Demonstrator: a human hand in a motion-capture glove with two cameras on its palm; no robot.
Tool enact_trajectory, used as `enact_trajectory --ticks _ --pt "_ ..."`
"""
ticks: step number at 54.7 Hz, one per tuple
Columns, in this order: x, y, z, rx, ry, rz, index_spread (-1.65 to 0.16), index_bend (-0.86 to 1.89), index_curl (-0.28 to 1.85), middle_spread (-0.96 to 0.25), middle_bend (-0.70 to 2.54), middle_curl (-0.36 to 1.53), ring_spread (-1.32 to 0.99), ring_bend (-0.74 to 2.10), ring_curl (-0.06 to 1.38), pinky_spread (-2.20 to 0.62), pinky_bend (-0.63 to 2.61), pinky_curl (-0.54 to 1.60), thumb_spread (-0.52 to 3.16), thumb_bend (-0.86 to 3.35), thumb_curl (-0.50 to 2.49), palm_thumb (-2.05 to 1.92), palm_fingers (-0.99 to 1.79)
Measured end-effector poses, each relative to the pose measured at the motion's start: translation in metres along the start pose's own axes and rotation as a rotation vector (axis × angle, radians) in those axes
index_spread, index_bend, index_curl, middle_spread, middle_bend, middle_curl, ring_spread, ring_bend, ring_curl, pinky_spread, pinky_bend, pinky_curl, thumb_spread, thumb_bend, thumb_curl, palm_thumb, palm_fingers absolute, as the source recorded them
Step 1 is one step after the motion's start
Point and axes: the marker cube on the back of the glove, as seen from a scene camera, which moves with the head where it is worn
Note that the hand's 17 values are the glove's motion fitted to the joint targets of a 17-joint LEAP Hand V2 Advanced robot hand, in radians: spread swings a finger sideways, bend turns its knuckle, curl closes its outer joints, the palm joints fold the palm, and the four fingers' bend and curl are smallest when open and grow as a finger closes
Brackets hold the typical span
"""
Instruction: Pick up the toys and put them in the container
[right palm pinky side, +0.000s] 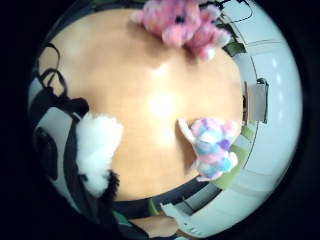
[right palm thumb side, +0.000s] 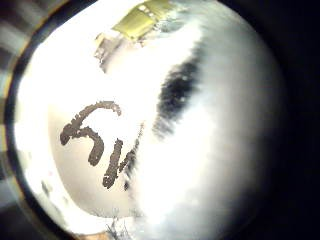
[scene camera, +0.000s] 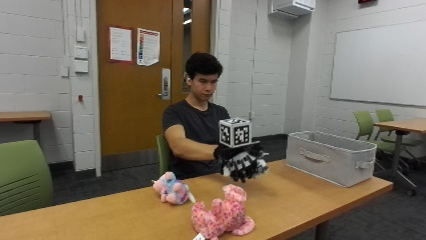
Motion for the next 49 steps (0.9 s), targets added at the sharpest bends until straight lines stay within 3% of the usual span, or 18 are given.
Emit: enact_trajectory --ticks 20,25,30,34,39,49 --pt "-0.204 -0.021 -0.15 0.207 -0.01 -0.234 -0.44 0.28 0.73 -0.42 0.69 0.59 -0.46 0.92 0.45 -0.44 0.77 0.37 0.83 0.15 0.69 0.67 1.1" --pt "-0.259 -0.018 -0.159 0.204 -0.037 -0.307 -0.46 0.26 0.78 -0.43 0.69 0.61 -0.46 0.93 0.45 -0.45 0.78 0.37 0.81 0.14 0.72 0.67 1.1" --pt "-0.33 0.004 -0.162 0.209 -0.033 -0.521 -0.48 0.23 0.83 -0.43 0.68 0.62 -0.45 0.93 0.45 -0.44 0.79 0.37 0.79 0.13 0.75 0.67 1.09" --pt "-0.386 0.012 -0.163 0.213 -0.023 -0.45 -0.49 0.2 0.87 -0.44 0.68 0.63 -0.45 0.94 0.44 -0.44 0.79 0.36 0.79 0.12 0.77 0.68 1.09" --pt "-0.44 0.025 -0.16 0.23 0.009 -0.498 -0.5 0.18 0.92 -0.44 0.67 0.64 -0.45 0.94 0.44 -0.45 0.79 0.36 0.78 0.11 0.8 0.68 1.09" --pt "-0.444 0.003 -0.159 0.19 -0.097 -0.745 -0.53 0.16 1.0 -0.45 0.67 0.66 -0.45 0.96 0.44 -0.45 0.81 0.36 0.78 0.09 0.85 0.68 1.08"
